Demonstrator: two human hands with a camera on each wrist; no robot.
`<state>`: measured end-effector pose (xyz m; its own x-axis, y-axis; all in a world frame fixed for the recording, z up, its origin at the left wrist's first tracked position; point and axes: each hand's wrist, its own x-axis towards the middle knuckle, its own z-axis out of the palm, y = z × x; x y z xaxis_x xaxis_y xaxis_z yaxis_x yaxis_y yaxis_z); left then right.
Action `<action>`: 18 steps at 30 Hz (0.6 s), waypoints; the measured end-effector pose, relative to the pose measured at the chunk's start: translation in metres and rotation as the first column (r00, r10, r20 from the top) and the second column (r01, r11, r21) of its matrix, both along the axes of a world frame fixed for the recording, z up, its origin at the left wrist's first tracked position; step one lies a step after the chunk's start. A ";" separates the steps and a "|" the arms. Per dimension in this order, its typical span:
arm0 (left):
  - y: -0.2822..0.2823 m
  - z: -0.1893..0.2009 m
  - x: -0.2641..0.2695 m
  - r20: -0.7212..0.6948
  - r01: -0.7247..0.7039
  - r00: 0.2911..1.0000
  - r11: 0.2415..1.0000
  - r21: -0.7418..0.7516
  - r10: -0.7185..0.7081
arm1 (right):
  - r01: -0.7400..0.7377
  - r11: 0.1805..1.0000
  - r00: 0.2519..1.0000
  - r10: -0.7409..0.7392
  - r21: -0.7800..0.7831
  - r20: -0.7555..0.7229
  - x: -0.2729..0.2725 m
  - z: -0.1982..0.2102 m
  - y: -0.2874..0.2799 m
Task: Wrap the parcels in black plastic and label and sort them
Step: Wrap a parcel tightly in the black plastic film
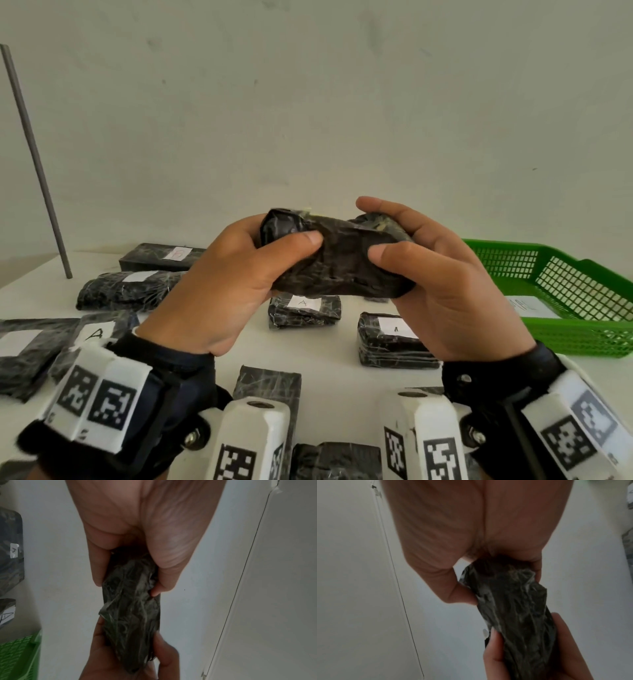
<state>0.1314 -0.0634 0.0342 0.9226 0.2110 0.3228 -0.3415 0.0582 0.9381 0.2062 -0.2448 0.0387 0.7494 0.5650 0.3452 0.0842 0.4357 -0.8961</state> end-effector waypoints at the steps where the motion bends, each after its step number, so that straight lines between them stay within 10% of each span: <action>1: 0.002 0.001 0.000 0.003 0.015 1.000 1.000 -0.014 -0.015 | -0.001 1.000 1.000 0.001 0.007 0.002 0.000 0.000 0.000; 18: 0.006 -0.004 0.000 -0.022 -0.042 0.999 0.974 0.221 0.048 | 0.187 0.975 0.976 -0.170 -0.124 0.134 -0.003 -0.007 0.010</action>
